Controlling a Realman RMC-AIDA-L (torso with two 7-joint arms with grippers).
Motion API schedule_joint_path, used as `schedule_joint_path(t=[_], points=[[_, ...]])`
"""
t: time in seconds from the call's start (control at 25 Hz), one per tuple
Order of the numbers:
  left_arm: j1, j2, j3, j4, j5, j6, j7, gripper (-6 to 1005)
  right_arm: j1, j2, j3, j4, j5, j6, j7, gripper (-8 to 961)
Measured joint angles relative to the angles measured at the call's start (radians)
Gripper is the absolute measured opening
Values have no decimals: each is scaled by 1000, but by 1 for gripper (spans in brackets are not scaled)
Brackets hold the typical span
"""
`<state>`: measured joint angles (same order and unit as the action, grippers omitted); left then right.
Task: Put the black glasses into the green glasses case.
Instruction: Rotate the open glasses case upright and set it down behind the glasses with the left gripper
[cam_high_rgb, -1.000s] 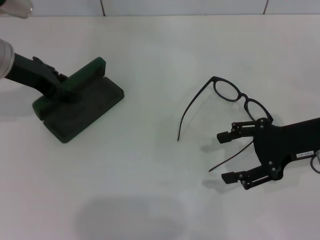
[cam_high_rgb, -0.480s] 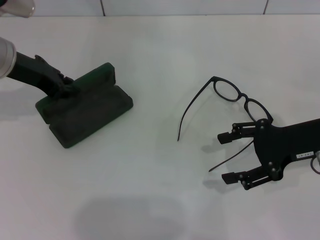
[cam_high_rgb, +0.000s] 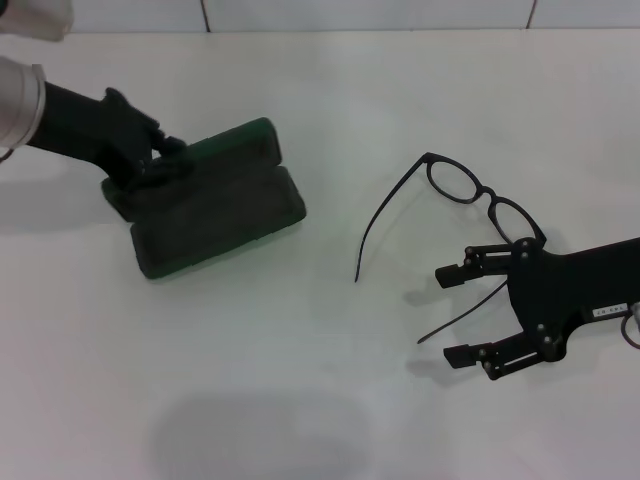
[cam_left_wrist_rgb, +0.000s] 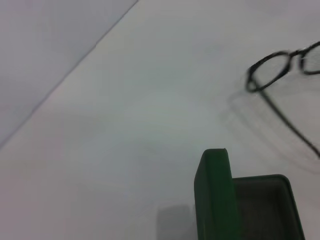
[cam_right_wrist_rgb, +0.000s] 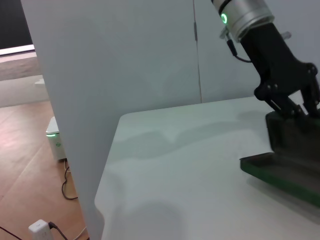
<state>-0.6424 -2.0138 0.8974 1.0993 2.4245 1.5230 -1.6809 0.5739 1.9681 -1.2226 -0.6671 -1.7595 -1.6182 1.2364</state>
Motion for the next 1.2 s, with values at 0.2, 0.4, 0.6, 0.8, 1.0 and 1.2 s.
schedule_joint_path(t=[0.2,0.4,0.6,0.8,1.0,1.2], points=[[17,-10,4,13,-30,7,208,239,-1,0,0,3,0,0,0,858],[28,-19,4,20,-39,2,284,254,-8,1,0,1,0,0,0,855],[30,-31,26,20,-34,5,292,269,-11,2,2,-1,0,0,0,851],[32,-43,57,20,-13,-4,297,284,-11,3,2,-1,0,0,0,847],[37,-53,65,33,-9,-18,298,300,-11,3,2,-1,0,0,0,843],[77,-72,102,89,-8,-50,301,315,-12,3,2,-1,0,0,0,839]])
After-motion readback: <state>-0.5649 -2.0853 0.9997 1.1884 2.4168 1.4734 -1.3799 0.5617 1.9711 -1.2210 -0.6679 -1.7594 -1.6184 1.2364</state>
